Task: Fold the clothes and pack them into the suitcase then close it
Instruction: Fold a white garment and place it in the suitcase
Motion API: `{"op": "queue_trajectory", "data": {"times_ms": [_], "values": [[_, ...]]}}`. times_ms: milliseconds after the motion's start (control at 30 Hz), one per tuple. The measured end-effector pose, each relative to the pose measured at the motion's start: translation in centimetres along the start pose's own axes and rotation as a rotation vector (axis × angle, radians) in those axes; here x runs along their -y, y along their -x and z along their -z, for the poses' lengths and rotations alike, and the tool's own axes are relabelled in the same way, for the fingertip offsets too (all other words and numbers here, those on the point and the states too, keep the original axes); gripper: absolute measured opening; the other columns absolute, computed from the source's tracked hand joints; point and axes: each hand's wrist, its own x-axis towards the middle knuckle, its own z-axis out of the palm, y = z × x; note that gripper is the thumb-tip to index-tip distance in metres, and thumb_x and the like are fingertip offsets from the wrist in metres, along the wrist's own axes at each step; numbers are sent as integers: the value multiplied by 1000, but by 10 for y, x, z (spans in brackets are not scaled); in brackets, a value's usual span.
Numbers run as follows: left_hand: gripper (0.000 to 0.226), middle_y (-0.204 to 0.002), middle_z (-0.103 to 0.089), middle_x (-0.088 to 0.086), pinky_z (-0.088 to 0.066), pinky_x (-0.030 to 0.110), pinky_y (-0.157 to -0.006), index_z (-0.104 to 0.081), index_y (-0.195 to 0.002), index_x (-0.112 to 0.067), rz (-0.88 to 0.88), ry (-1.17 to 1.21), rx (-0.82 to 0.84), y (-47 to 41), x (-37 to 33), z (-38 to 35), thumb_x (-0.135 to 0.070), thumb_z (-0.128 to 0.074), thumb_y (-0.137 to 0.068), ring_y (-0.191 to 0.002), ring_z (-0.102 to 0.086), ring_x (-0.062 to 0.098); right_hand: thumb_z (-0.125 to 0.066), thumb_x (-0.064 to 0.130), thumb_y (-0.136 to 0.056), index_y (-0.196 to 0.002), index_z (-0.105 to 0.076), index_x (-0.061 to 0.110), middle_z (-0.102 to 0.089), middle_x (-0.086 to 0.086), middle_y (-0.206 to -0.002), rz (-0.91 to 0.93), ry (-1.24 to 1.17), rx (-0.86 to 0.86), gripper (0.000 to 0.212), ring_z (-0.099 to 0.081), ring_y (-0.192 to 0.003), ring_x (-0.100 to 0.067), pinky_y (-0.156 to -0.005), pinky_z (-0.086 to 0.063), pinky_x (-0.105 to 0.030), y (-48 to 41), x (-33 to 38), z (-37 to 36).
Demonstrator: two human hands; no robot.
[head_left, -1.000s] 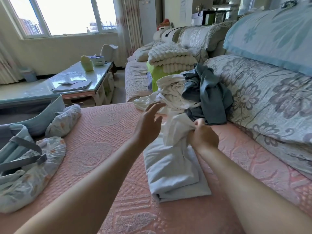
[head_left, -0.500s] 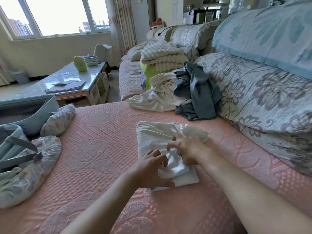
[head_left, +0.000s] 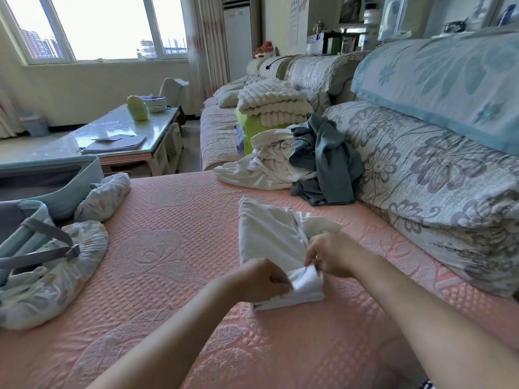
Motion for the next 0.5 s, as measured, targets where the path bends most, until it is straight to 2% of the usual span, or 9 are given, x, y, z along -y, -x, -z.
{"op": "queue_trajectory", "data": {"times_ms": [33, 100, 167, 233, 300, 367, 433, 467, 500], "values": [[20, -91, -72, -16, -56, 25, -76, -77, -94, -28, 20, -21, 66, -3, 0, -1, -43, -65, -89, -76, -63, 3, -69, 8, -89, -103, -76, 39, -67, 17, -117, -46, -23, 70, 35, -63, -104, -8, -87, -49, -22, -2, 0, -6], [22, -83, -72, -11, -50, 19, -66, -77, -87, -22, 39, 38, 7, -13, 0, 4, -38, -63, -92, -66, -58, 3, -65, 4, -91, -107, -74, 37, -63, 16, -120, -88, -57, 45, 38, -63, -111, -13, -92, -51, -27, -9, -1, -11], [15, -86, -74, -5, -50, 13, -67, -77, -91, -17, 20, 125, -168, -27, 5, 11, -21, -63, -94, -68, -62, 3, -59, 11, -95, -109, -71, 34, -57, 13, -115, -82, -20, -142, 29, -64, -101, -19, -83, -54, -33, -23, -5, -6], [14, -93, -74, -3, -55, 17, -78, -77, -98, -17, 1, 142, -317, -41, 14, 17, -14, -63, -94, -78, -66, 5, -54, 23, -98, -125, -61, 27, -51, 3, -128, -113, 24, -308, 28, -64, -96, -24, -76, -53, -37, -40, -11, -2], [16, -101, -73, -5, -55, 24, -85, -75, -101, -19, 15, 87, -401, -59, 25, 21, -15, -61, -95, -87, -66, 8, -51, 34, -100, -146, -40, 27, -37, -3, -148, -203, 91, -268, 48, -63, -106, -30, -75, -52, -36, -58, -19, -2], [20, -108, -70, -4, -53, 30, -87, -73, -105, -22, 28, 38, -473, -77, 35, 24, -14, -55, -97, -94, -64, 13, -48, 43, -100, -154, -24, 31, -34, -4, -152, -283, 170, -132, 60, -61, -113, -31, -77, -50, -38, -74, -29, -5], [26, -115, -67, -4, -52, 34, -87, -71, -111, -22, 11, -13, -537, -95, 41, 30, -14, -49, -100, -101, -62, 17, -48, 39, -100, -140, -47, 27, -56, -7, -135, -295, 150, -136, 42, -63, -107, -30, -75, -48, -36, -89, -39, -9], [28, -120, -65, -3, -52, 35, -85, -69, -115, -21, -5, -55, -553, -104, 44, 34, -14, -46, -102, -103, -62, 19, -48, 33, -99, -124, -58, 21, -65, -8, -121, -293, 118, -216, 29, -65, -100, -30, -71, -46, -33, -96, -45, -10], [30, -124, -63, -3, -52, 34, -81, -68, -120, -21, -14, -107, -554, -114, 46, 37, -14, -44, -103, -103, -62, 20, -46, 25, -100, -111, -61, 17, -69, -10, -111, -310, 112, -317, 21, -66, -95, -31, -66, -43, -32, -102, -51, -11]]}}
